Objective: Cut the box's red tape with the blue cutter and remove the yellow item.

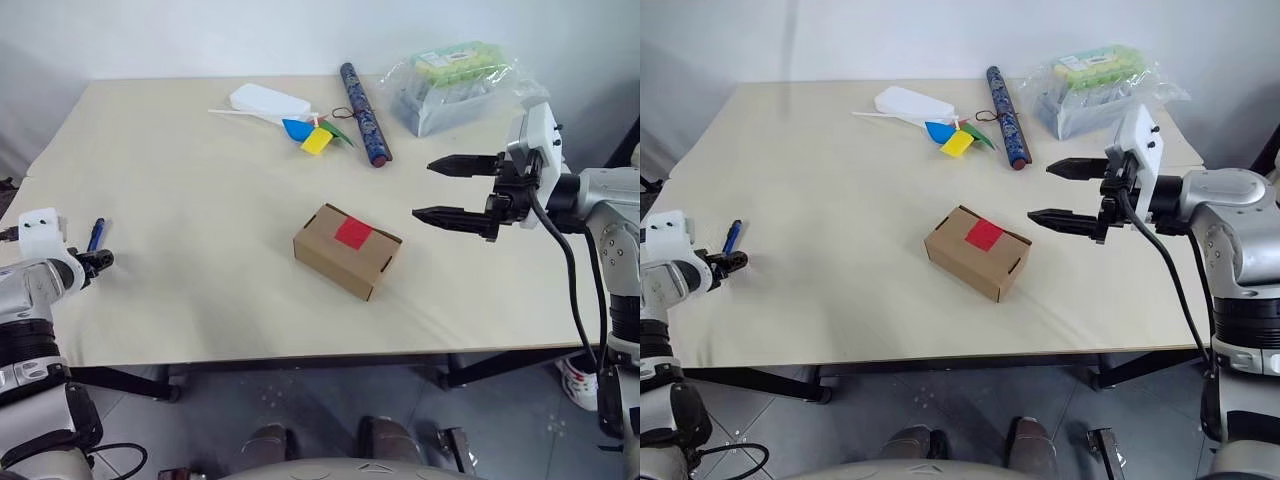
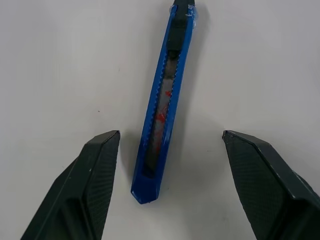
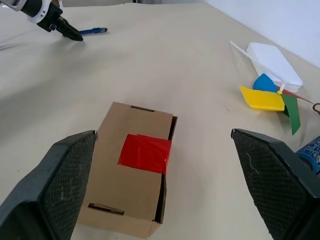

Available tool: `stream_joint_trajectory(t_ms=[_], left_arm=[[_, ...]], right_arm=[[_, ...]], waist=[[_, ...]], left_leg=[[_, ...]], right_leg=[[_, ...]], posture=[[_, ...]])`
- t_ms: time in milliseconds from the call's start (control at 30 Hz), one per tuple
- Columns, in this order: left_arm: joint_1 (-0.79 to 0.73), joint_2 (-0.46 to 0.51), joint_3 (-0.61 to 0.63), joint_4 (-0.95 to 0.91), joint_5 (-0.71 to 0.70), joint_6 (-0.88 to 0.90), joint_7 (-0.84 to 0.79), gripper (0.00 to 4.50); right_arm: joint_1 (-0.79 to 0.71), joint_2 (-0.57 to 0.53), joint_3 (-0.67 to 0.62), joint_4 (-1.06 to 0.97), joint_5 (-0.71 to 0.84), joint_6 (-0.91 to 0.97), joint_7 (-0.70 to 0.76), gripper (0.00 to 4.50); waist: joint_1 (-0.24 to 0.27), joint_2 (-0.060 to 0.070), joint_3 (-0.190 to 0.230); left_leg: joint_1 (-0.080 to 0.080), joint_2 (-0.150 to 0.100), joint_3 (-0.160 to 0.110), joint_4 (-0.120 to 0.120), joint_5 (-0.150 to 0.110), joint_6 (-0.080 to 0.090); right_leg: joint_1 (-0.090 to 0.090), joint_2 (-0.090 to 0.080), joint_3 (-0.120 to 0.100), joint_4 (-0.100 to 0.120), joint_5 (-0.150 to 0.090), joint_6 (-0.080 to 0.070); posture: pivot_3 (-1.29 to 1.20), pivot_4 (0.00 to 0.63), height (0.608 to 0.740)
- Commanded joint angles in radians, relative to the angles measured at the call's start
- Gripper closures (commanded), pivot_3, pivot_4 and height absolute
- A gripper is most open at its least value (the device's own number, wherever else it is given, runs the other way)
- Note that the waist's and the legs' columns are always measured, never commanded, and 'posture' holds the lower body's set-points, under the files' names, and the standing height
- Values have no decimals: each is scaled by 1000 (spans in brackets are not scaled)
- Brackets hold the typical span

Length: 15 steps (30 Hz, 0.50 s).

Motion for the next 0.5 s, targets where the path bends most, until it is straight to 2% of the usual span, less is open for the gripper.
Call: stream_joint_trajectory(t_ms=[33, 500], left_arm=[[50, 20, -18, 84, 11, 5, -8, 1012], [84, 42, -44, 97, -3, 18, -27, 1012]], right_arm=[[-31, -7, -42, -61, 59, 33, -11, 0], [-35, -8, -49, -138, 198, 115, -5, 0]], waist=[[-3, 0, 0], [-9, 1, -1]], left_leg=[[0, 0, 0, 0, 0, 0], [1, 1, 3, -1, -1, 0]], right_leg=[[0, 0, 0, 0, 0, 0], [-2, 0, 2, 0, 0, 0]], posture=[[0, 150, 740], [0, 150, 740]])
